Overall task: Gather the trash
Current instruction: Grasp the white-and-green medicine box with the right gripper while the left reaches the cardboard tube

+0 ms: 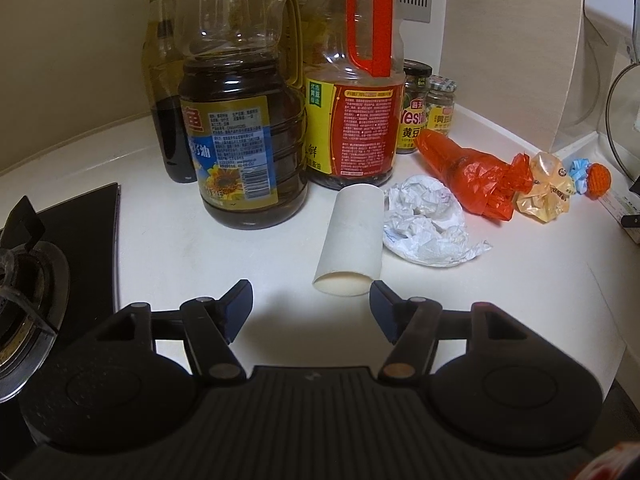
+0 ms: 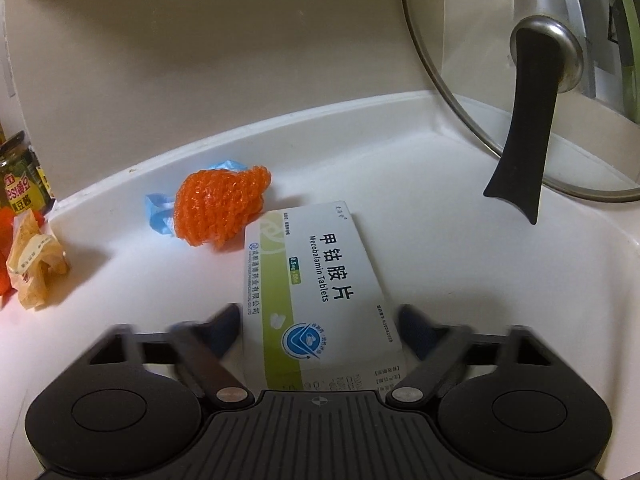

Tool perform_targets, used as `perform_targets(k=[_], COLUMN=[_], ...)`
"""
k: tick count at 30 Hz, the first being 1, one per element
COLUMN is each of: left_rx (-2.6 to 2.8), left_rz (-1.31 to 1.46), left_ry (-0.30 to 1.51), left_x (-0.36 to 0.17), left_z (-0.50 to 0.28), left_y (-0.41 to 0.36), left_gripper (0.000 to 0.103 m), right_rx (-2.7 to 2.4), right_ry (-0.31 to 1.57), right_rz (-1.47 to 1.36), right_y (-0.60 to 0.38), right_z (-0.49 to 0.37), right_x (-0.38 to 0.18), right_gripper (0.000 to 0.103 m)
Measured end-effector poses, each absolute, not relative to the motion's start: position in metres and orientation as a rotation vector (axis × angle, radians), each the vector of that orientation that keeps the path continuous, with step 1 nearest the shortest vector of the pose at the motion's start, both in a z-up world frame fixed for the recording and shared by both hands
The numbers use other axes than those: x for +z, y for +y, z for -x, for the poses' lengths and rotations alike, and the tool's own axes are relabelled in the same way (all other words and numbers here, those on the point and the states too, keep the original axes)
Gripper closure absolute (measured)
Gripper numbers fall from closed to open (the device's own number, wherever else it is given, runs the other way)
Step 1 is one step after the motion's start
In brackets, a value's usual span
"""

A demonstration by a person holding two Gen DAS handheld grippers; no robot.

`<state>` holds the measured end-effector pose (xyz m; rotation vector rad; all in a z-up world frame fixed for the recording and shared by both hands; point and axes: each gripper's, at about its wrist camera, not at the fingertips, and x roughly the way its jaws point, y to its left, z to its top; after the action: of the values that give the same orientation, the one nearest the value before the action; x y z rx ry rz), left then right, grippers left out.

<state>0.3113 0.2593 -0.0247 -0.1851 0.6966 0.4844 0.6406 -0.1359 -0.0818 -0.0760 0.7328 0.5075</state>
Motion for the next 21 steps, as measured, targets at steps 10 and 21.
perform_targets(k=[10,21], left_rx=[0.42,0.373], left_rz=[0.174,0.17], left_ry=[0.703,0.786], left_x=[-0.029,-0.046], left_z=[-0.336,-0.378], left_y=[0.264,0.279], left_gripper=[0.037,0.039], right_rx=[0.472,0.479], right_ry=[0.677,0.609], right_rz=[0.029,-0.097], right_y=[-0.158,-0.186], right_z=[-0.608,-0.556], right_x=[-0.061,-0.032], right_gripper=[0.029,0.029])
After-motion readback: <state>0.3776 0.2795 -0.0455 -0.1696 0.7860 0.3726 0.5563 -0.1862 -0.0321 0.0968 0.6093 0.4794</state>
